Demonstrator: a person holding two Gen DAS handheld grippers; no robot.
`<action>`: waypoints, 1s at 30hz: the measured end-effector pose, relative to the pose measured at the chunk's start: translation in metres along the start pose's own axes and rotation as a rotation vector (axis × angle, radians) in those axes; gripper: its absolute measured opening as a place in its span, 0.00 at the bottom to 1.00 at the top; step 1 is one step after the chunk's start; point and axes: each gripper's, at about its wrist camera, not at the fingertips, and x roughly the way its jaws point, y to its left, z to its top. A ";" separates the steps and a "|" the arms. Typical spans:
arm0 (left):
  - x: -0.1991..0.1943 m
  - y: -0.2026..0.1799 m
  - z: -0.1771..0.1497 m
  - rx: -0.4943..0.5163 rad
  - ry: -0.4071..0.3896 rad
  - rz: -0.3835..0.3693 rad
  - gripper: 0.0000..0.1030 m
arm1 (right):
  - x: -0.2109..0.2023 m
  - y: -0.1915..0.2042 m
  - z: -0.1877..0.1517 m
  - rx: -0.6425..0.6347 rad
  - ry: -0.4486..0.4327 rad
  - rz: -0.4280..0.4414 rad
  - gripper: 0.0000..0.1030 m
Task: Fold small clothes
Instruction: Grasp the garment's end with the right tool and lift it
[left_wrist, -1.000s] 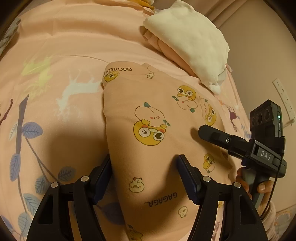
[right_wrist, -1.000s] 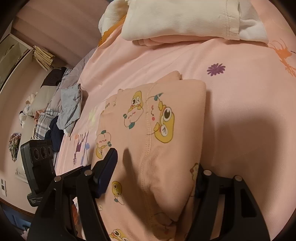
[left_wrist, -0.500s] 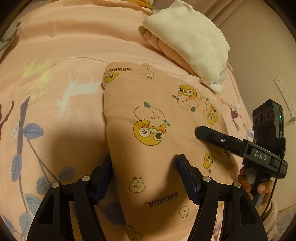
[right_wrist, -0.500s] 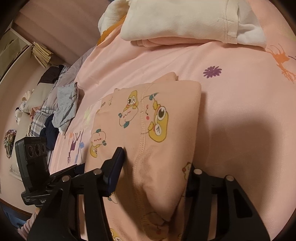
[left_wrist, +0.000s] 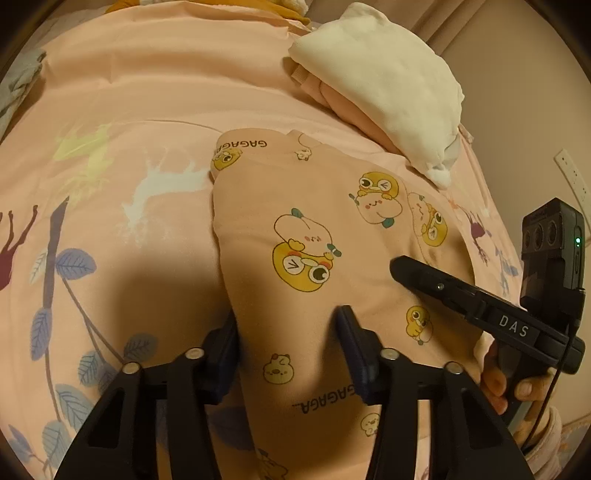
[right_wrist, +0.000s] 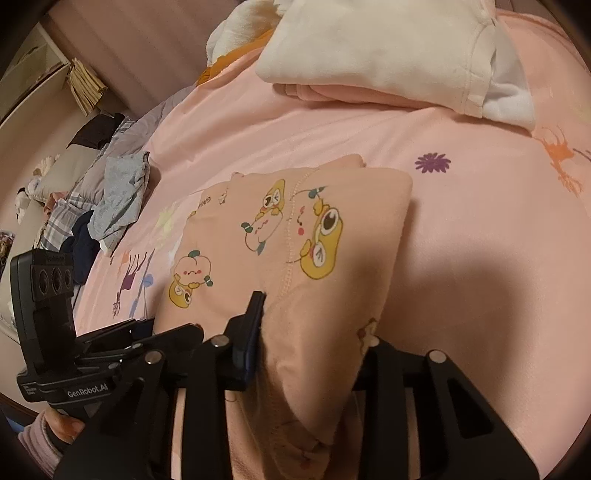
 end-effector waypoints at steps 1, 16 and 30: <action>0.000 -0.001 0.000 0.003 -0.002 0.002 0.41 | -0.001 0.001 0.000 -0.008 -0.006 -0.005 0.27; -0.010 -0.007 -0.001 0.018 -0.026 0.036 0.23 | -0.017 0.038 -0.007 -0.139 -0.089 -0.121 0.18; -0.026 -0.009 -0.006 0.018 -0.054 0.012 0.22 | -0.047 0.073 -0.020 -0.210 -0.156 -0.119 0.17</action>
